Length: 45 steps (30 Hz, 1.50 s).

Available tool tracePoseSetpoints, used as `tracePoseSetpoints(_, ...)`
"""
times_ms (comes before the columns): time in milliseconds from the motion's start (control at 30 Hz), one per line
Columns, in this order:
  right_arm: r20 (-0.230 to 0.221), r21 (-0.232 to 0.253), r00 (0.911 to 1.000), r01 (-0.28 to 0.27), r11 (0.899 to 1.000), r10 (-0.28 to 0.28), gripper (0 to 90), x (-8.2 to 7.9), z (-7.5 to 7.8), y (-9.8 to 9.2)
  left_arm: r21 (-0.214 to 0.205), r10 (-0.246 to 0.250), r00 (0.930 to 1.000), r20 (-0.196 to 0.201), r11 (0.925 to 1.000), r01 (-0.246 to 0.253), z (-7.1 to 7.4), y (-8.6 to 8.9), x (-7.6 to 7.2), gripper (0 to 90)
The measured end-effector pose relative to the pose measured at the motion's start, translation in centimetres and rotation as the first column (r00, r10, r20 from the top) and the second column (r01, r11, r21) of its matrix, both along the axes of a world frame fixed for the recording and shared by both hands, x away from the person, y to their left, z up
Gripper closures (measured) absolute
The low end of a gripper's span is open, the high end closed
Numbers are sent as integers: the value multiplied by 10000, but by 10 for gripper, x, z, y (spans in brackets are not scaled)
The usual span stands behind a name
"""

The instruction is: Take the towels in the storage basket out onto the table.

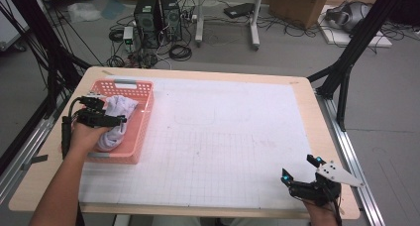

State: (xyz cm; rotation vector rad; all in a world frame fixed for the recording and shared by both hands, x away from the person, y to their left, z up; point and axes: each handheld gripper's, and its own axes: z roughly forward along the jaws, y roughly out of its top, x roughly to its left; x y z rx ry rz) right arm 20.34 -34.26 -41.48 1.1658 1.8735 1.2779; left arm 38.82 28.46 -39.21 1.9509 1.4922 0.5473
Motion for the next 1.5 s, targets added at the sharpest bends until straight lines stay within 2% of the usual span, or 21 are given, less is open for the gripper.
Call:
tracePoseSetpoints(33, 45, -19, 10000, 3, 10000, -3, 2, 0, 0, -1, 140, 103, 9996, -268, 9999, -100, -3, 0, 2, 185)
tracePoseSetpoints(67, 45, -19, 10000, 3, 10000, -3, 2, 0, 0, -1, 140, 103, 9996, -268, 9999, -100, -3, 0, 2, 178)
tracePoseSetpoints(100, 26, 25, 10000, 29, 10000, -29, 2, 0, 0, -1, 335, 392, 9962, -777, 9988, -367, -9, 0, 6, 164)
tracePoseSetpoints(133, 17, 30, 10000, 24, 10000, -24, 2, 0, 0, -1, 335, 392, 9962, -777, 9988, -367, -9, 0, 6, 160)
tracePoseSetpoints(167, 21, 13, 10000, 5, 10000, -5, 2, 0, 0, -1, 247, 490, 9916, -1195, 9986, -464, -14, 0, 9, 155)
tracePoseSetpoints(300, 68, -46, 10000, -49, 10000, 49, 2, 0, 0, -1, 187, 483, 9854, -1635, 9988, -459, -20, -1, 12, 112)
tracePoseSetpoints(433, -62, 74, 10000, 8, 10000, -8, 2, 1, -1, -1, 203, 311, 9833, -1791, 9994, -279, -25, -2, 13, 85)
tracePoseSetpoints(500, -18, -14, 10000, -31, 10000, 31, 2, 1, -1, 0, 221, 342, 9829, -1808, 9993, -307, -25, -2, 13, 82)
tracePoseSetpoints(633, -11, 13, 10000, -46, 10000, 46, 2, -1, 0, 0, 516, 318, 9800, -1965, 9984, -221, -28, -7, 14, 77)
tracePoseSetpoints(833, -3, 88, 10000, -18, 10000, 18, 3, -1, 0, -1, 563, 604, 9733, -2216, 9972, -491, -29, -5, 17, 144)
tracePoseSetpoints(1033, 24, 106, 10000, -19, 9999, 19, 2, -2, 0, -2, 837, 407, 9767, -2108, 9962, -235, -28, -9, 15, 294)
tracePoseSetpoints(1167, 32, 111, 10000, -25, 9999, 25, 3, -2, 1, -1, 697, 455, 9771, -2078, 9971, -316, -27, -7, 15, 366)
tracePoseSetpoints(1233, 85, 70, 10000, -15, 10000, 14, 2, -3, 2, -3, 420, 519, 9774, -2050, 9981, -442, -25, -4, 15, 390)
tracePoseSetpoints(1267, 70, 103, 10000, 1, 9999, -2, 2, -3, 2, -3, 420, 519, 9774, -2050, 9981, -442, -25, -4, 15, 404)
tracePoseSetpoints(1300, 75, 129, 10000, 41, 9999, -42, 2, -3, 2, -4, 262, 560, 9795, -1934, 9983, -519, -23, -3, 14, 419)
tracePoseSetpoints(1400, 54, 179, 10000, 72, 9998, -73, 2, -3, 1, -5, 225, 491, 9825, -1795, 9987, -457, -22, -2, 13, 446)
tracePoseSetpoints(1500, 101, 161, 9999, 21, 9999, -23, 2, -3, 2, -5, 101, 469, 9893, -1379, 9989, -459, -18, -2, 11, 469)
